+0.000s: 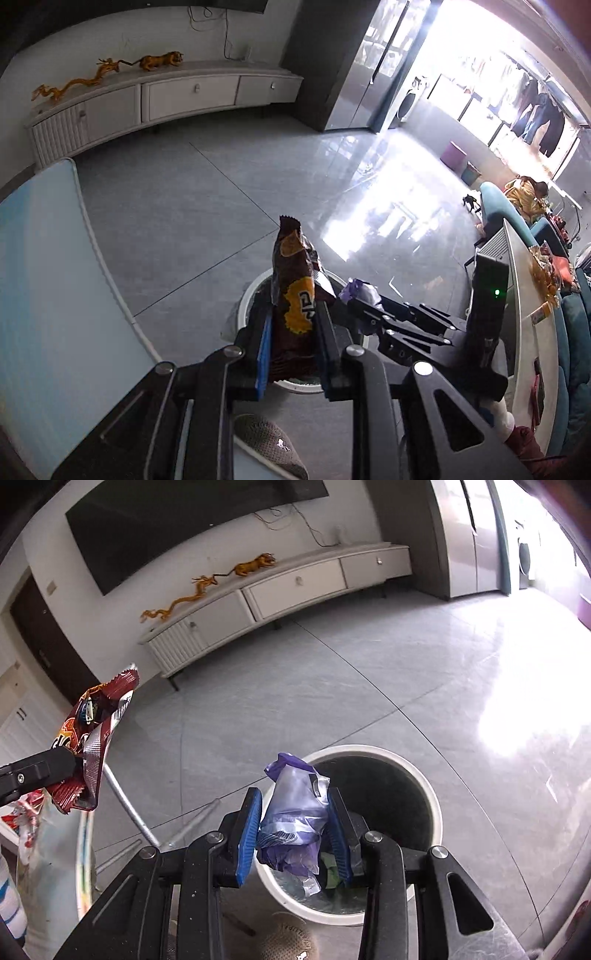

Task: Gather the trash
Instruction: 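Carry both bags over the trash bin and open both tools to drop them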

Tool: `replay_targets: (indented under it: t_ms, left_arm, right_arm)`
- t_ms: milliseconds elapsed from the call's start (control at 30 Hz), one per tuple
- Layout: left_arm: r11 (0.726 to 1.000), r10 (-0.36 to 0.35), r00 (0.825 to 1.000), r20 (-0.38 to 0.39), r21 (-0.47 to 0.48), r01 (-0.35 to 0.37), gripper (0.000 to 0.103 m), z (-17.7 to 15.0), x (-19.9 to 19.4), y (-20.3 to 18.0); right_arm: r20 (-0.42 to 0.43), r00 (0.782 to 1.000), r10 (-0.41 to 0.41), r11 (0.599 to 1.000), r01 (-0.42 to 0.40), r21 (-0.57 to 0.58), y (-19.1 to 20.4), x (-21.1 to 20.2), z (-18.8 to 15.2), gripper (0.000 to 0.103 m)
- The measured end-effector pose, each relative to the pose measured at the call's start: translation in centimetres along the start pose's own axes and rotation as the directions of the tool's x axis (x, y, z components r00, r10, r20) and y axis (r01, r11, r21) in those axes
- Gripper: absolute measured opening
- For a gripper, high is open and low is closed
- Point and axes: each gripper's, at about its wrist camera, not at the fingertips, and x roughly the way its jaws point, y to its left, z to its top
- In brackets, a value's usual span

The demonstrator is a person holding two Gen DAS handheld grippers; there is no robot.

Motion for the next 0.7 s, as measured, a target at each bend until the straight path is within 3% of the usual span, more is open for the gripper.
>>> replay_targets:
  t_ms: [100,200,300,367,533,700]
  left_arm:
    - [1.0,-0.025,0.999,-0.041,-0.018,0.024,0.023,1.4,3.4,-0.9]
    - [0.996,-0.082,0.993,-0.083,-0.05,0.078,0.033,2.1,6.2,-1.3]
    - [0.995,-0.084,0.991,-0.101,-0.054,0.078,0.046,2.7,7.8,-1.9]
    - [0.995,-0.087,0.99,-0.107,-0.06,0.081,0.046,3.1,8.4,-2.0]
    - [0.998,-0.035,0.997,-0.067,-0.059,0.031,0.046,2.8,6.8,-1.3]
    - [0.995,0.041,0.999,0.034,-0.095,-0.037,0.046,2.5,2.9,-0.1]
  right_arm:
    - [-0.012,1.0,-0.028,0.998,0.028,0.049,-2.5,1.2,0.1,0.036]
    - [-0.019,0.998,-0.061,0.995,0.062,0.079,-4.5,1.3,-0.4,0.051]
    - [-0.019,0.996,-0.084,0.992,0.085,0.097,-5.4,1.1,-0.6,0.059]
    - [-0.012,0.995,-0.096,0.989,0.097,0.108,-5.7,0.8,-0.7,0.062]
    - [0.031,0.993,-0.117,0.985,0.112,0.129,-5.9,-0.8,-0.6,0.079]
    - [0.11,0.989,-0.102,0.988,0.089,0.123,-4.6,-3.0,0.5,0.103]
